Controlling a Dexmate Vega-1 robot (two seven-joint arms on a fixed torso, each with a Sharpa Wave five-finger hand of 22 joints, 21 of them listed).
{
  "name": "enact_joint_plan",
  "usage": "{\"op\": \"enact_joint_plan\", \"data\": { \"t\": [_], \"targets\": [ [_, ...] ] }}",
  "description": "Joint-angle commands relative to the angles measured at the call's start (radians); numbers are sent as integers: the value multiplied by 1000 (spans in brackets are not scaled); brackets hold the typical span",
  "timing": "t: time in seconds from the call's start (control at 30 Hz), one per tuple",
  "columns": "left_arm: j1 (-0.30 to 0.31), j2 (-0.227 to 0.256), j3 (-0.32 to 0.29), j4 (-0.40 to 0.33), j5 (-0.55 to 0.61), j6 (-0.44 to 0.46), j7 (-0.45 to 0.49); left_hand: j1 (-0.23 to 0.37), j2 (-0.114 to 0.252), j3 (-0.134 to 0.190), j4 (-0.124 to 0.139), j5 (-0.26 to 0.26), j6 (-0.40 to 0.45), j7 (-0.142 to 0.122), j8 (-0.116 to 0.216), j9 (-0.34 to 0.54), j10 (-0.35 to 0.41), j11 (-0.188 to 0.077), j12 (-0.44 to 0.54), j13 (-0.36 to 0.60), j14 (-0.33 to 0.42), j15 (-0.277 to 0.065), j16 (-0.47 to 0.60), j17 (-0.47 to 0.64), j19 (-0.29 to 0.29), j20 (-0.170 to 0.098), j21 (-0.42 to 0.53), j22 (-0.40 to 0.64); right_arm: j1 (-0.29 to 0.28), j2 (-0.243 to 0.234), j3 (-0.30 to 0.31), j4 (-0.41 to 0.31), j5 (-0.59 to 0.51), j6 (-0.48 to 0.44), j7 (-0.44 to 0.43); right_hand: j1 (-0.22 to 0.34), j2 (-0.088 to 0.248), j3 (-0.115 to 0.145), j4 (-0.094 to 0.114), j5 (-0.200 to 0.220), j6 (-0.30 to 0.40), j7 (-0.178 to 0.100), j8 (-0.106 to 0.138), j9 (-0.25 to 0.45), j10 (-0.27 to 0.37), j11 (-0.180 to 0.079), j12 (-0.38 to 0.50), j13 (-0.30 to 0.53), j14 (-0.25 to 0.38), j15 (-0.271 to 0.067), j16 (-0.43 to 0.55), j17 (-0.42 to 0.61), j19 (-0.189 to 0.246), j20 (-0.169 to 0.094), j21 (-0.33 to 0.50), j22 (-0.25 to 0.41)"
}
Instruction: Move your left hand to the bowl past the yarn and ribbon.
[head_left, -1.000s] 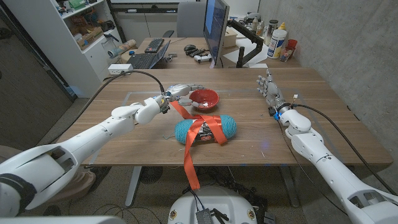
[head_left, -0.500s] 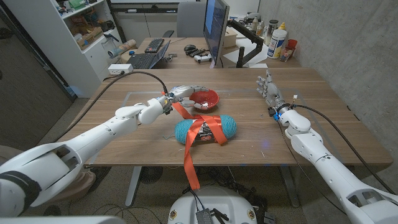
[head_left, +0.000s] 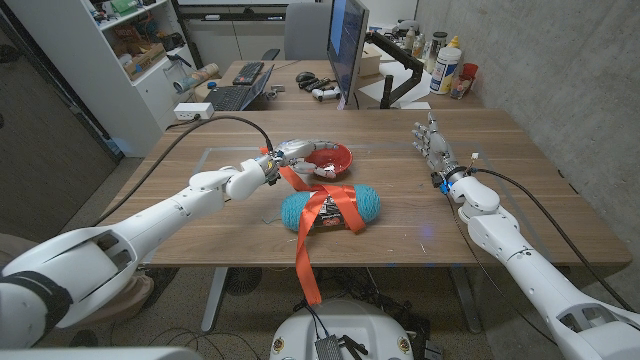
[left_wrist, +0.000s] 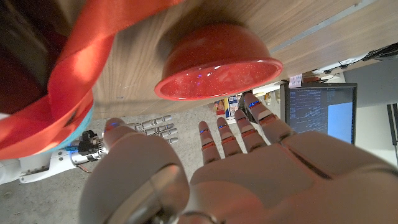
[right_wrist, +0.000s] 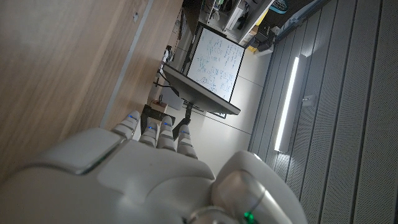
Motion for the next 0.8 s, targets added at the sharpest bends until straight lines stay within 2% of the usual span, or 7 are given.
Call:
{"op": "enact_joint_plan", "data": {
  "t": [0.03,0.37,0.8],
  "targets": [
    [-8,-14,13,18,-6,-1,0,2,12,-3,4,5,-6,-4,-5,5,-4,-3,0,2,-5,-120,-4,2,-7,-41,-7,3,-5,0,3,-1,0,3,0,3,14,3,-1,1,0,9,-2,3,3,12,0,3,-4,7,0,2,-3,4,4,4],
    [-2,-12,18,14,-11,12,-10,4,15,-2,5,6,-6,-3,-4,6,-5,-2,0,2,-7,-120,-3,1,-9,-37,-6,3,-8,2,6,6,2,9,-3,6,17,6,-2,0,-1,13,-2,3,2,16,-1,3,-3,7,1,2,-4,6,3,4],
    [9,-8,15,-2,-9,37,-5,5,17,-2,6,7,-1,0,-2,6,0,2,3,2,-6,-116,-2,1,-11,-34,-6,3,-6,5,4,14,3,15,3,8,17,8,-3,-2,-2,9,-2,3,1,8,-1,3,-3,6,1,2,-4,6,4,4]
  ]
}}
